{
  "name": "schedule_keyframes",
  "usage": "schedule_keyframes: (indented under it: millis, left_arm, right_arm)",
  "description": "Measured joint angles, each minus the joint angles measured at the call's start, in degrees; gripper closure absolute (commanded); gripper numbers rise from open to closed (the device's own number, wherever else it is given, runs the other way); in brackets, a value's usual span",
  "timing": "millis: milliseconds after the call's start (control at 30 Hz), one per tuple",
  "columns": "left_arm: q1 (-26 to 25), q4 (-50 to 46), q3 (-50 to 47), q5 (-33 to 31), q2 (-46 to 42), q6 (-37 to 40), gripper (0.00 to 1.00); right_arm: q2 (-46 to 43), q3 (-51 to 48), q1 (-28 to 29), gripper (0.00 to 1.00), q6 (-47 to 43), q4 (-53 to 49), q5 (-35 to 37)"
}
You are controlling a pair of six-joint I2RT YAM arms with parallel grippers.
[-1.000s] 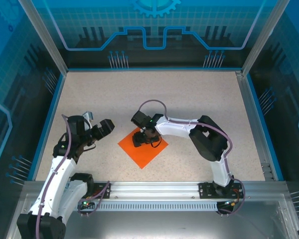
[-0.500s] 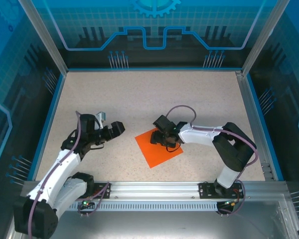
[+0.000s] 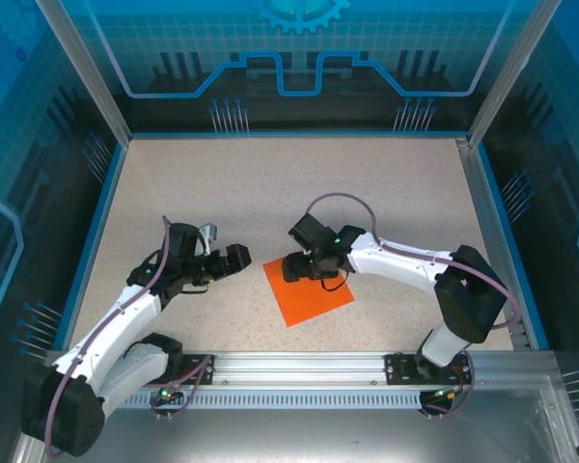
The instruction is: Fold a paper plane with a square sheet of paper (pick it up from the middle)
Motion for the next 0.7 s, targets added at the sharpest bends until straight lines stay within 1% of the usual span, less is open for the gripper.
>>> schedule_keyframes:
  millis: [67, 200, 400, 567, 700]
  left_arm:
    - [0.0, -0.37, 0.0, -0.87, -0.11, 0.0, 0.02]
    - [0.0, -0.87, 0.0, -2.19, -0.11, -0.02, 0.02]
    - [0.0, -2.62, 0.55, -5.29, -0.09, -0.26, 0.01]
    - [0.0, -3.32, 2.51, -6.8, 0.63, -2.03, 0.02]
    - [0.0, -3.21, 3.26, -6.8, 1.97, -4.35, 0.02]
  right_arm:
    - [1.57, 1.25, 0.02, 0.31, -2.89, -0.37, -2.97]
    - [7.87, 6.29, 0.11, 0.31, -8.5, -1.38, -7.34]
    - [17.0, 13.07, 0.09, 0.32, -13.73, -2.8, -11.04]
    - [21.81, 15.37, -0.13, 0.32, -13.11, -3.06, -10.71]
    - [22.67, 16.31, -1.46, 0.31, -8.39, -2.86, -10.82]
